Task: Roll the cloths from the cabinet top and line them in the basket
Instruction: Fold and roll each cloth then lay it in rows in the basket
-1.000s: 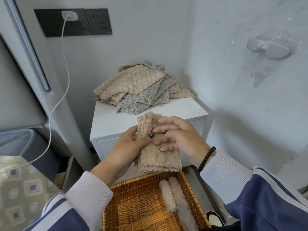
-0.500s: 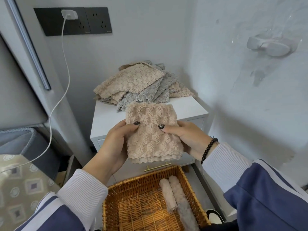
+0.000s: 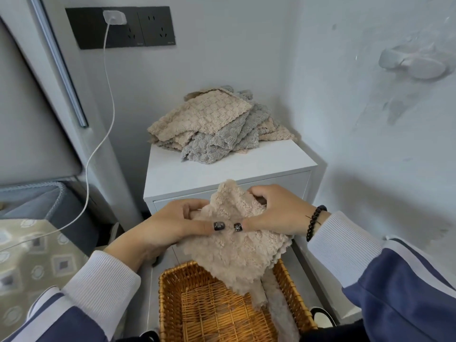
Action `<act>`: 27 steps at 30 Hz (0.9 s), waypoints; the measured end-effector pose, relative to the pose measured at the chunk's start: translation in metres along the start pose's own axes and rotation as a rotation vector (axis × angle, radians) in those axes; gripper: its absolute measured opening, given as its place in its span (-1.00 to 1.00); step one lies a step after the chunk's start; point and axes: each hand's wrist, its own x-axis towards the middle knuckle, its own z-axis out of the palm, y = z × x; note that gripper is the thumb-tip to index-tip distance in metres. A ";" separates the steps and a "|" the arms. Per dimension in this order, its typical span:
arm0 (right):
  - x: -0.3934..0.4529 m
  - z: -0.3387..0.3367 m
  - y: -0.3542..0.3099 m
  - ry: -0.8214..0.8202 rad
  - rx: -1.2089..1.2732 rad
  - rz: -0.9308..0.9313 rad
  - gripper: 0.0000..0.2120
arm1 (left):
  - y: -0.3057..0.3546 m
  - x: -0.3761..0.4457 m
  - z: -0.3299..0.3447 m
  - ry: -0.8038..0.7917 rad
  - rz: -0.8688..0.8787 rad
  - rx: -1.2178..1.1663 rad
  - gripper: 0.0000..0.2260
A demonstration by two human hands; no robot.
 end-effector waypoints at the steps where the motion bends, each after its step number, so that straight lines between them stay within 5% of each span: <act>1: 0.000 0.001 -0.001 -0.015 0.007 -0.011 -0.53 | 0.001 -0.002 0.001 -0.021 -0.023 0.041 -0.47; 8: 0.001 -0.005 -0.008 -0.048 0.253 0.011 -0.64 | 0.004 -0.011 0.008 -0.003 -0.048 -0.067 -0.71; 15: 0.004 -0.009 -0.006 -0.045 1.030 0.020 -0.60 | 0.013 -0.018 0.003 0.189 0.095 -0.452 -0.67; 18: 0.004 0.001 -0.007 -0.090 1.058 0.054 -0.18 | 0.013 -0.017 0.005 0.253 0.162 -0.502 -0.67; 22: 0.005 0.012 -0.008 -0.092 1.008 0.114 -0.49 | 0.012 -0.014 0.005 0.295 0.205 -0.509 -0.67; 25: 0.005 0.013 -0.009 -0.017 0.986 0.169 -0.31 | 0.012 -0.015 0.004 0.286 0.178 -0.433 -0.66; 27: 0.003 0.010 -0.011 0.017 0.981 0.190 -0.37 | 0.011 -0.016 0.003 0.276 0.136 -0.361 -0.63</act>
